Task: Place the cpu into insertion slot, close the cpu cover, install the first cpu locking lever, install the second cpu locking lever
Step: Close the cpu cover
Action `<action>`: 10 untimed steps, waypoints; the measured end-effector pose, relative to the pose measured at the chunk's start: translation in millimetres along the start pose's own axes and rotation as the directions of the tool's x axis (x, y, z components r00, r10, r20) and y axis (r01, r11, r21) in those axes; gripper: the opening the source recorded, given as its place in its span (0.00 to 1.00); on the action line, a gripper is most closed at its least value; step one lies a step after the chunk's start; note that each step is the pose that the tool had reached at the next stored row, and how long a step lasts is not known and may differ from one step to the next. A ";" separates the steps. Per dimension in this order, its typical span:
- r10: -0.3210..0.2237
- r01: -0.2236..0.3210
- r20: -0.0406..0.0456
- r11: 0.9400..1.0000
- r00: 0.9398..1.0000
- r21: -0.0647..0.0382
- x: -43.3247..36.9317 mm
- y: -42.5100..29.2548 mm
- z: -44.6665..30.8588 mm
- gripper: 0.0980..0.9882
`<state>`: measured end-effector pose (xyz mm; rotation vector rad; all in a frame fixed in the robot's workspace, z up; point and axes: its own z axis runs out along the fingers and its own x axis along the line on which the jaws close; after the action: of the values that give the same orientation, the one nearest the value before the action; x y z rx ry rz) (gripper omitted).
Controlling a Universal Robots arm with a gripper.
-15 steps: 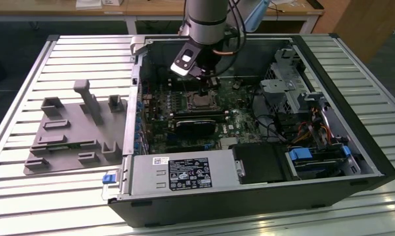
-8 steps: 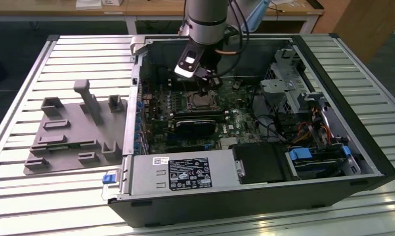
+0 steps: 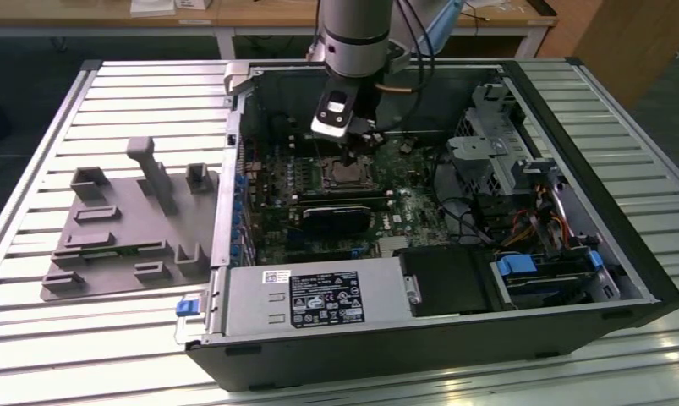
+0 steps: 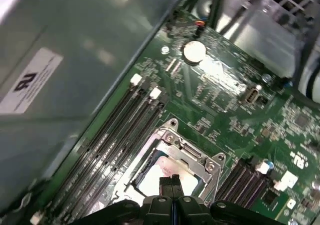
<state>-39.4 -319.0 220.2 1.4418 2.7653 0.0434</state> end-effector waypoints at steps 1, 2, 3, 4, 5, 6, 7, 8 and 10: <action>-0.018 0.018 -0.001 1.000 1.000 0.000 0.0 0.0 0.1 0.00; -0.036 0.036 -0.001 0.999 0.999 0.000 0.0 0.0 0.1 0.00; -0.054 0.054 -0.002 0.999 0.999 0.000 0.0 0.0 0.1 0.00; -0.072 0.072 -0.002 0.997 0.997 -0.001 0.0 0.0 0.2 0.00; -0.090 0.090 -0.003 0.996 0.996 -0.001 0.0 0.0 0.3 0.00; -0.108 0.108 -0.004 0.994 0.994 -0.001 0.0 0.0 0.3 0.00; -0.126 0.126 -0.004 0.992 0.992 -0.001 0.0 0.0 0.4 0.00; -0.144 0.144 -0.005 0.990 0.990 -0.001 0.0 0.0 0.4 0.00; -0.180 0.180 -0.006 0.984 0.984 -0.002 0.0 0.0 0.4 0.00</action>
<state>-39.4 -318.9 219.8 1.1865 2.8869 0.0464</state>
